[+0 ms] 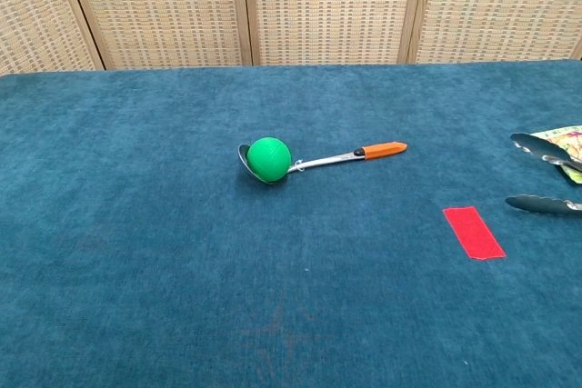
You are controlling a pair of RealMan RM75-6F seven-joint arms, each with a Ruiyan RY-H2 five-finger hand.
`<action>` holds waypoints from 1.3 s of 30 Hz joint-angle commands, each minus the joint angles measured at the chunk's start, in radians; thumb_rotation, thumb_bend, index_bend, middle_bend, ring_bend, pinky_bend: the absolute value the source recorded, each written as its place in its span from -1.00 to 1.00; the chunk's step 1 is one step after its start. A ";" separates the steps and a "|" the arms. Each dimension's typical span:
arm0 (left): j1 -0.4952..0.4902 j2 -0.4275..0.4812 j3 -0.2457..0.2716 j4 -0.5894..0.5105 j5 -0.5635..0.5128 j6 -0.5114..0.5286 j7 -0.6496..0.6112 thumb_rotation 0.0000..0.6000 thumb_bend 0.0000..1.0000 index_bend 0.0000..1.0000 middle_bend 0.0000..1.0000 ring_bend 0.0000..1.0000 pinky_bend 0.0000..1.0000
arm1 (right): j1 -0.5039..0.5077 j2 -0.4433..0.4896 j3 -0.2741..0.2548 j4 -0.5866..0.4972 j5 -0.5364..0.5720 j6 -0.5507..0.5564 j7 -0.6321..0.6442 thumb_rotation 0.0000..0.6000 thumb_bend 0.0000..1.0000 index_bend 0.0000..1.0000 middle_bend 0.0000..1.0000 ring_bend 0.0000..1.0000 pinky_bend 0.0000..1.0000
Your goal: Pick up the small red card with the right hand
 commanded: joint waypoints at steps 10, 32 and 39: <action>0.002 0.008 0.001 -0.012 0.004 0.005 -0.007 1.00 -0.57 -1.00 -1.00 -1.00 -1.00 | 0.039 -0.079 -0.010 -0.032 -0.035 -0.050 -0.090 1.00 -0.74 -0.90 -1.00 -1.00 -1.00; -0.004 0.004 0.005 -0.003 0.001 -0.009 -0.016 1.00 -0.57 -1.00 -1.00 -1.00 -1.00 | 0.184 -0.362 0.072 0.061 0.064 -0.194 -0.314 1.00 -0.69 -0.90 -1.00 -1.00 -1.00; -0.005 0.003 0.003 -0.001 -0.004 -0.012 -0.019 1.00 -0.57 -1.00 -1.00 -1.00 -1.00 | 0.219 -0.417 0.090 0.122 0.113 -0.230 -0.340 1.00 -0.65 -0.90 -1.00 -1.00 -1.00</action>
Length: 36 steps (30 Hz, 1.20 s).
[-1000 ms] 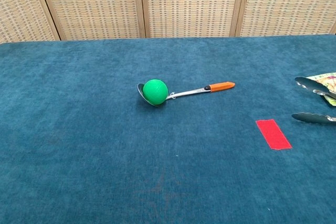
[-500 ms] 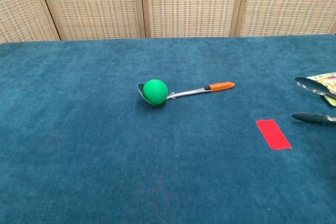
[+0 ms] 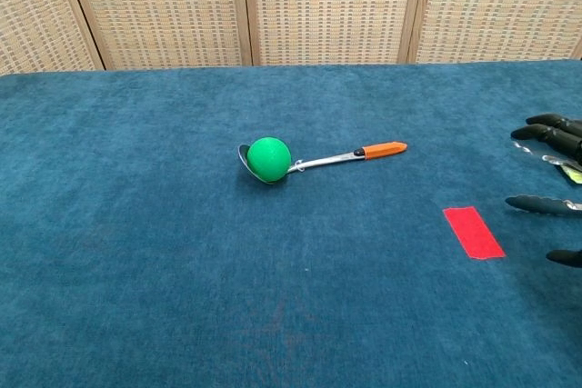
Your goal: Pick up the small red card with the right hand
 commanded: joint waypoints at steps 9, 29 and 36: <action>-0.003 -0.001 -0.003 0.004 -0.011 -0.008 -0.005 1.00 -0.57 -1.00 -1.00 -1.00 -1.00 | 0.049 -0.074 0.023 0.086 0.091 -0.056 -0.019 1.00 -0.63 -0.90 -1.00 -1.00 -1.00; -0.009 -0.003 -0.006 0.010 -0.027 -0.022 -0.008 1.00 -0.57 -1.00 -1.00 -1.00 -1.00 | 0.107 -0.142 0.030 0.157 0.160 -0.096 -0.028 1.00 -0.58 -0.90 -1.00 -1.00 -1.00; -0.011 -0.005 -0.006 0.012 -0.030 -0.025 -0.008 1.00 -0.57 -1.00 -1.00 -1.00 -1.00 | 0.123 -0.154 0.031 0.176 0.180 -0.107 -0.024 1.00 -0.59 -0.90 -1.00 -1.00 -1.00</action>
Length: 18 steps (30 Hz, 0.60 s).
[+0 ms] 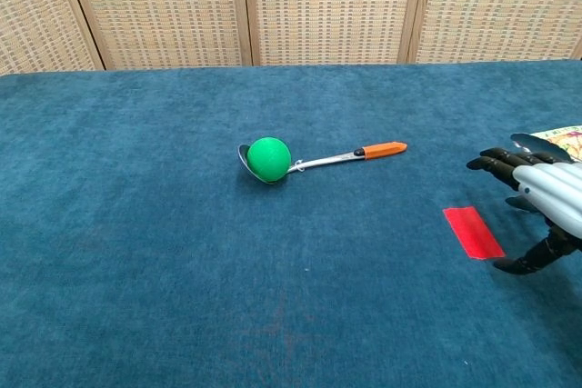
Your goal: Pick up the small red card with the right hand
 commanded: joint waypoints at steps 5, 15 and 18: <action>0.000 0.000 0.000 0.000 -0.001 0.000 0.002 1.00 -0.57 -1.00 -1.00 -1.00 -1.00 | 0.016 -0.006 0.004 0.009 0.018 -0.009 0.001 1.00 -0.58 -0.90 -1.00 -1.00 -1.00; -0.002 0.000 -0.001 0.002 -0.006 -0.004 -0.004 1.00 -0.57 -1.00 -1.00 -1.00 -1.00 | 0.031 -0.015 -0.002 0.021 0.035 -0.014 -0.001 1.00 -0.58 -0.90 -1.00 -1.00 -1.00; -0.003 0.000 0.000 0.003 -0.007 -0.007 -0.005 1.00 -0.57 -1.00 -1.00 -1.00 -1.00 | 0.035 -0.019 -0.002 0.027 0.040 -0.016 0.001 1.00 -0.58 -0.90 -1.00 -1.00 -1.00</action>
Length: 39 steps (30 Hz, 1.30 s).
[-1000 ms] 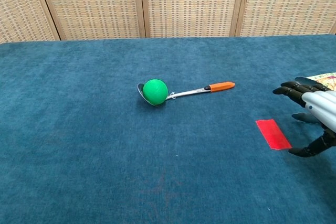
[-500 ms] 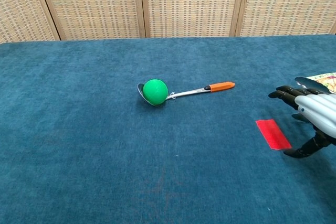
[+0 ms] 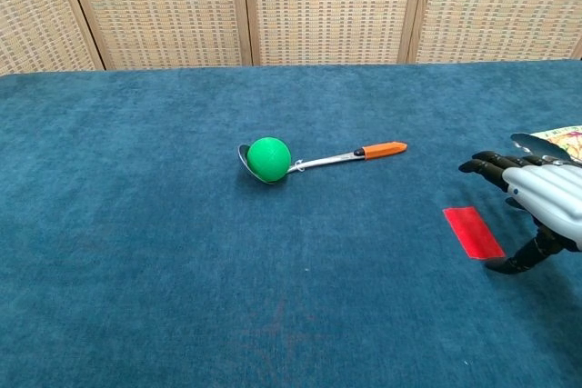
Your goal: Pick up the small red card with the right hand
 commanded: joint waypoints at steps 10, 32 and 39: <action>-0.001 -0.001 0.000 0.002 0.000 0.000 -0.003 1.00 -0.57 -1.00 -1.00 -1.00 -1.00 | 0.024 -0.016 0.011 0.021 0.019 -0.012 0.005 1.00 -0.58 -0.90 -1.00 -1.00 -1.00; -0.003 -0.005 0.001 0.009 -0.002 -0.005 -0.005 1.00 -0.57 -1.00 -1.00 -1.00 -1.00 | 0.098 0.020 0.065 -0.032 0.045 0.001 -0.064 1.00 -0.56 -0.90 -1.00 -1.00 -1.00; -0.003 -0.004 0.006 0.004 0.009 -0.001 -0.003 1.00 -0.57 -1.00 -1.00 -1.00 -1.00 | 0.054 0.076 0.019 -0.112 0.018 0.058 -0.049 1.00 -0.56 -0.90 -1.00 -1.00 -1.00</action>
